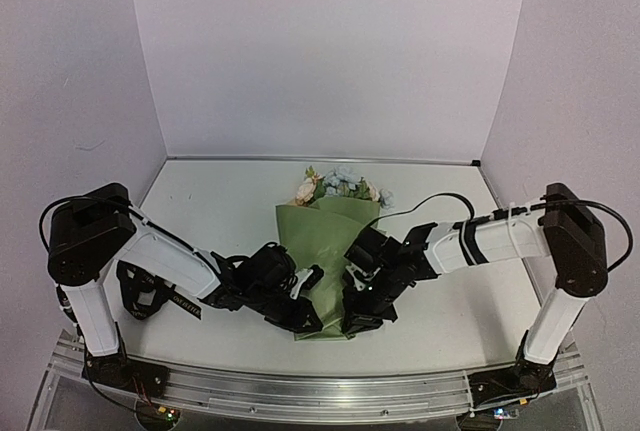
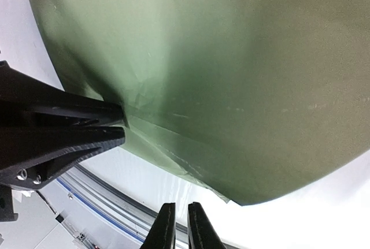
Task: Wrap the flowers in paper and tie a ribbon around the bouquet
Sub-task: Press the fold line of the folded wrapping paper.
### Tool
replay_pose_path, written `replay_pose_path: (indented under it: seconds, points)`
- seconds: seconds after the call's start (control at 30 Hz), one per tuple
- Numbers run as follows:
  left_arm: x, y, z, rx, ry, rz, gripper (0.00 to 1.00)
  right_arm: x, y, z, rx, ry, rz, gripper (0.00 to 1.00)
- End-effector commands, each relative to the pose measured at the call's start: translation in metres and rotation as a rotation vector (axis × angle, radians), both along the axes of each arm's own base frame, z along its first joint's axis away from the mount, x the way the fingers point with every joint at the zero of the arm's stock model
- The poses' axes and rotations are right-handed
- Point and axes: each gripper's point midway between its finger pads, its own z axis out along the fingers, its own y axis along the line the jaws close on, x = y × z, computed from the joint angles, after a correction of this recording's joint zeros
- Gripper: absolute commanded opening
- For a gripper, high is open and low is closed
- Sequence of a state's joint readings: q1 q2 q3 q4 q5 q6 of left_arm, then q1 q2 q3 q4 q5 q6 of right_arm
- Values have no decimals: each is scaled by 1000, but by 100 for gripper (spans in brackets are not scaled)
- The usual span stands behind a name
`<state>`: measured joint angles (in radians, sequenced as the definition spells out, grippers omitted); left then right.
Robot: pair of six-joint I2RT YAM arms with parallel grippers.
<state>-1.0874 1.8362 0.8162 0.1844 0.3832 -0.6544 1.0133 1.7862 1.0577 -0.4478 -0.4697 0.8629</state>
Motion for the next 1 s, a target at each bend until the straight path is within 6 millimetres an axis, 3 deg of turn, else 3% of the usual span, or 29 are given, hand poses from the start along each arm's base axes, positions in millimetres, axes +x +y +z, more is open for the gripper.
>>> replay_pose_path:
  seconds: [0.0,0.2,0.33,0.47,0.73,0.83,0.97]
  points:
    - [0,-8,0,-12,1,-14,12,-8,-7,-20,-43,21,23,7]
    - [-1,-6,3,-13,-1,-14,12,-14,-17,-40,-85,50,27,6]
    - [1,-8,6,-11,-13,-19,12,-15,-18,-41,-76,53,23,5]
    - [1,-8,6,-11,-11,-22,12,-15,-17,-15,-24,12,51,6]
    - [1,-11,10,-20,-15,-38,12,-11,-9,58,131,-63,131,9]
    - [1,-13,13,-29,-18,-42,12,5,-4,69,157,-83,99,11]
    - [2,-15,15,-33,-22,-46,12,32,3,64,151,-76,32,10]
